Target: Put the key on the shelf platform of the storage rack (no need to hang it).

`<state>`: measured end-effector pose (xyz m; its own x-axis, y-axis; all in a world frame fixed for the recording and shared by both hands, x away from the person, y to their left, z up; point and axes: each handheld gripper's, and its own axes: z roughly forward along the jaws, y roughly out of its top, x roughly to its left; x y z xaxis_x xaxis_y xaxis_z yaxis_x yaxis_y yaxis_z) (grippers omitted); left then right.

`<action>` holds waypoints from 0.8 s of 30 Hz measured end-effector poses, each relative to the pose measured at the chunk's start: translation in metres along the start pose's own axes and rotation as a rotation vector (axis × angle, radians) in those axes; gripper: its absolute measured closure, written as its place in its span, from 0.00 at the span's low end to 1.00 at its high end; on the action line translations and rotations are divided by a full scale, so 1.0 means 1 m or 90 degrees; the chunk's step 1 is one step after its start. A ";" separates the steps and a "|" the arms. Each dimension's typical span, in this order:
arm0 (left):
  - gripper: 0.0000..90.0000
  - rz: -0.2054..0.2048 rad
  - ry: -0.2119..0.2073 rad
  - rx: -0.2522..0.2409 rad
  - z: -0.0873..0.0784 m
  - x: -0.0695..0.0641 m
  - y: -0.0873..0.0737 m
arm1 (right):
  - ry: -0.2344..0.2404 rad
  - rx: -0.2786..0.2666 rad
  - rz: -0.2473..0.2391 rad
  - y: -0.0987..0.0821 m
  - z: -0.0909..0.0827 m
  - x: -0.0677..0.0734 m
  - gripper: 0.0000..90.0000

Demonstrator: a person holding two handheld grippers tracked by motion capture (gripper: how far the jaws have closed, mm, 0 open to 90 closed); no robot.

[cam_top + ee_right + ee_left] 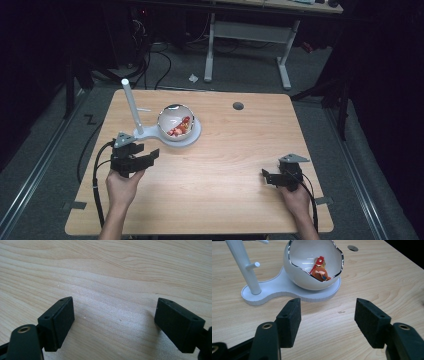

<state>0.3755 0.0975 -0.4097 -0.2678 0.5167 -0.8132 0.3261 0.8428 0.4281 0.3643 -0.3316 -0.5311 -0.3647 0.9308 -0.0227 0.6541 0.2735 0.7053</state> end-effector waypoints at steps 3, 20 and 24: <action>0.43 -0.006 0.000 0.000 -0.001 0.000 -0.001 | 0.000 0.000 0.000 0.000 0.000 0.000 0.18; 0.43 -0.003 -0.007 0.010 0.000 0.006 -0.014 | 0.000 0.000 0.000 0.000 0.000 0.000 0.18; 0.42 0.001 -0.010 0.017 0.001 0.008 -0.017 | 0.000 0.000 0.000 0.000 0.000 0.000 0.18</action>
<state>0.3688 0.0873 -0.4243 -0.2524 0.5151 -0.8191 0.3499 0.8378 0.4191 0.3641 -0.3315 -0.5311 -0.3643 0.9310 -0.0226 0.6541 0.2731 0.7054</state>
